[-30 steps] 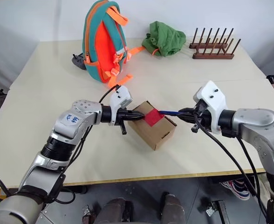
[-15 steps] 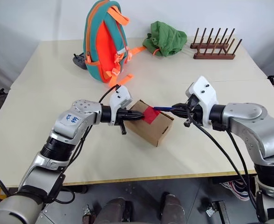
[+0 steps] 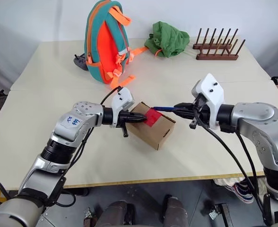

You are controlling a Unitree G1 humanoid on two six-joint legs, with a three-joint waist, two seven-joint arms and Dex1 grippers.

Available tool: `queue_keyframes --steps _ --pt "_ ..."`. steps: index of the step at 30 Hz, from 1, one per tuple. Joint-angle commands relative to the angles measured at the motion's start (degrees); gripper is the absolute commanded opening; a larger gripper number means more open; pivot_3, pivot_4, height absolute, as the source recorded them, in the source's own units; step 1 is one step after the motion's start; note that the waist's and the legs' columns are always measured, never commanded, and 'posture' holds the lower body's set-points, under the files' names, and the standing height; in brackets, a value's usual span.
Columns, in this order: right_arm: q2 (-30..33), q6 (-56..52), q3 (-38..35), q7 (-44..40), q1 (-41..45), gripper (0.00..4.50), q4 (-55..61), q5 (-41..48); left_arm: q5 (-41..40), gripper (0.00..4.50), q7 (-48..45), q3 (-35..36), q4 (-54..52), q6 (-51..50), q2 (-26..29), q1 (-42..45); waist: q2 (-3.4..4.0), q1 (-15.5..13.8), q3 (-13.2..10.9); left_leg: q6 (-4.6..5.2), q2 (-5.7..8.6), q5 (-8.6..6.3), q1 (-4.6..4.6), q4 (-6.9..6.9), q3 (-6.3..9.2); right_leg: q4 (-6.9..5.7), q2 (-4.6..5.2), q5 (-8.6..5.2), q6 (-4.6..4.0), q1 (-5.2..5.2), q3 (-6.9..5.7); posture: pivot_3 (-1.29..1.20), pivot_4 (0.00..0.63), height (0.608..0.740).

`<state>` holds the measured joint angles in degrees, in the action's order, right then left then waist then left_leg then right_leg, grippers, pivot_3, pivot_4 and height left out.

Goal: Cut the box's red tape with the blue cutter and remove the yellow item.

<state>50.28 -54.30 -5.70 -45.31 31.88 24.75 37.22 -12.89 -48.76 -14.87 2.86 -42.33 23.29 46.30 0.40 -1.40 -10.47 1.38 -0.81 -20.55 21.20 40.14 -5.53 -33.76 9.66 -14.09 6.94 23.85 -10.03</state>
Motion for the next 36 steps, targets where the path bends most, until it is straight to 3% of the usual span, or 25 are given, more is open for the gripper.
queue_keyframes --steps 1,16,36 --pt "-0.35 1.07 -0.18 0.41 0.37 0.18 1.47 -0.08 0.41 0.02 0.05 -0.55 -1.86 0.12 0.24 -0.77 0.0 -0.04 0.0 0.0 0.0 0.0 0.0 0.0 0.0 0.0 0.0 0.0 0.0 0.0 0.0 0.0 0.15 0.74" --pt "-2.74 4.49 0.9 1.8 2.88 0.18 -3.85 -3.6 0.15 0.02 0.41 -0.23 -2.75 -0.52 0.54 -1.12 0.0 -0.02 0.0 0.0 0.0 0.0 0.0 0.0 -0.01 -0.01 0.0 0.0 0.0 0.0 0.0 0.0 0.15 0.74" --pt "-1.66 5.02 2.74 -1.25 -0.12 0.18 -3.76 -5.55 0.23 0.02 0.6 -0.2 -2.4 -0.59 0.44 -0.81 0.0 -0.02 0.0 0.0 0.0 0.0 0.0 0.0 0.0 0.0 0.0 0.0 0.0 0.0 0.0 0.0 0.15 0.74"
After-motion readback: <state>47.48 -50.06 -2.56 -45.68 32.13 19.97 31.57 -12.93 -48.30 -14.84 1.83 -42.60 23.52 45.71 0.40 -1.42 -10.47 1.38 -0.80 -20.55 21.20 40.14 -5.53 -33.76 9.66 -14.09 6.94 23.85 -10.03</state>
